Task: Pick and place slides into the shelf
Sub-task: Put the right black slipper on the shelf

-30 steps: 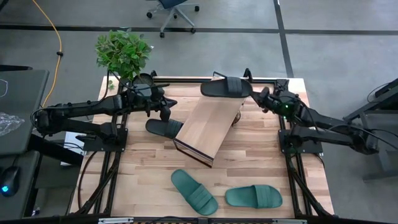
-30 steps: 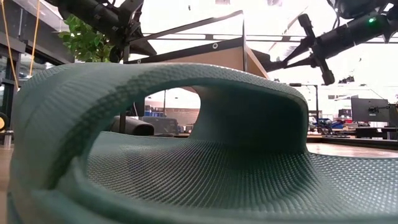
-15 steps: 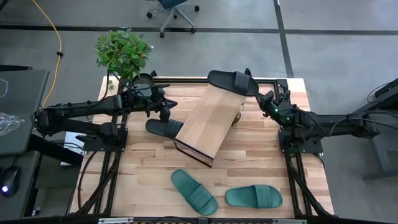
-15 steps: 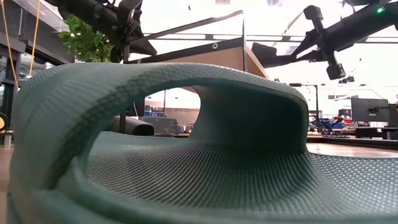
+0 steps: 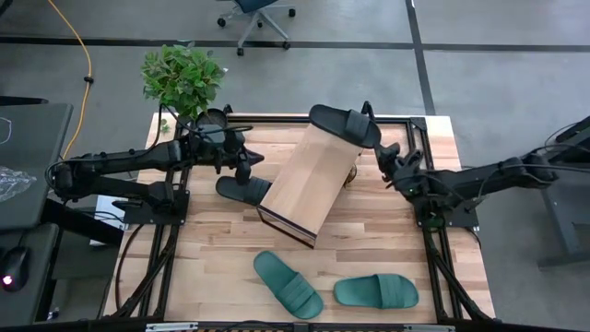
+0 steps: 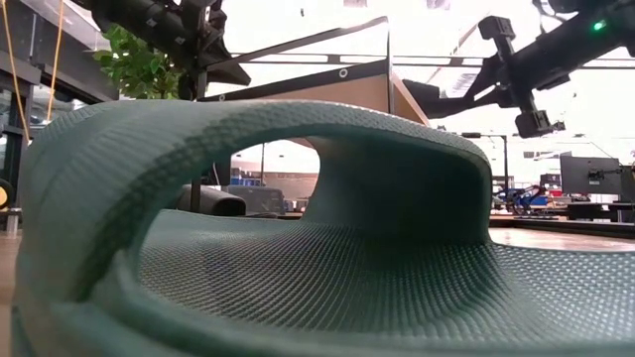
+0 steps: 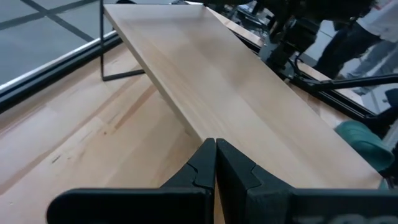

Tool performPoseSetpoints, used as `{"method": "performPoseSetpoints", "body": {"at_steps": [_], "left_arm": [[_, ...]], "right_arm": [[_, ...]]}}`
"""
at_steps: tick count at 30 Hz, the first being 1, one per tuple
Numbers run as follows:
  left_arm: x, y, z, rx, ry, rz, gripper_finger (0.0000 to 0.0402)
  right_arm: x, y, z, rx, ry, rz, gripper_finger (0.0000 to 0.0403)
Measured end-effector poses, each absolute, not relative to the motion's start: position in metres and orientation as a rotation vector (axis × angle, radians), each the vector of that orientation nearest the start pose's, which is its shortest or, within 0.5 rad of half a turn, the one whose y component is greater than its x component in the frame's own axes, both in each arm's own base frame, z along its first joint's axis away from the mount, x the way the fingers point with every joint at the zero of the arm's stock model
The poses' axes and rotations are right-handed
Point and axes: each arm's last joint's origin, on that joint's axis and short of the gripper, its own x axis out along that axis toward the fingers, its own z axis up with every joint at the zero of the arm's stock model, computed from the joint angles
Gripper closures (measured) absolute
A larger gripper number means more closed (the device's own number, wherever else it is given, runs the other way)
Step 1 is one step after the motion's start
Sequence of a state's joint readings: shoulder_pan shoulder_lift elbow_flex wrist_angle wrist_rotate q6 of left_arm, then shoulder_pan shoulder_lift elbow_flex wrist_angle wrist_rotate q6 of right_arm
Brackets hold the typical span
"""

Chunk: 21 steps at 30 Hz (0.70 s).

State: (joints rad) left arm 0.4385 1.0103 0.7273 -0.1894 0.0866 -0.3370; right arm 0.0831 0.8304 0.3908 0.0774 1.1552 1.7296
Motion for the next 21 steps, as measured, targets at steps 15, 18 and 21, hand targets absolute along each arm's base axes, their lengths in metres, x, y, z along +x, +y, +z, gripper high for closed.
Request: {"method": "performPoseSetpoints", "body": {"at_steps": [15,18,21], "left_arm": [[0.197,0.088,0.269,-0.434,0.448,0.380,0.0401],[0.197,0.088,0.268,-0.435,0.454,0.378,0.0401],[0.197,0.088,0.268,-0.436,0.455,0.365,0.0401]], "right_arm": [[0.197,-0.005,0.200,1.372,-0.759,-0.998,0.0384],[0.198,-0.005,0.198,1.378,-0.775,-1.004,0.0384],[0.197,-0.005,0.198,1.382,-0.782,-1.007,0.0384]]}}
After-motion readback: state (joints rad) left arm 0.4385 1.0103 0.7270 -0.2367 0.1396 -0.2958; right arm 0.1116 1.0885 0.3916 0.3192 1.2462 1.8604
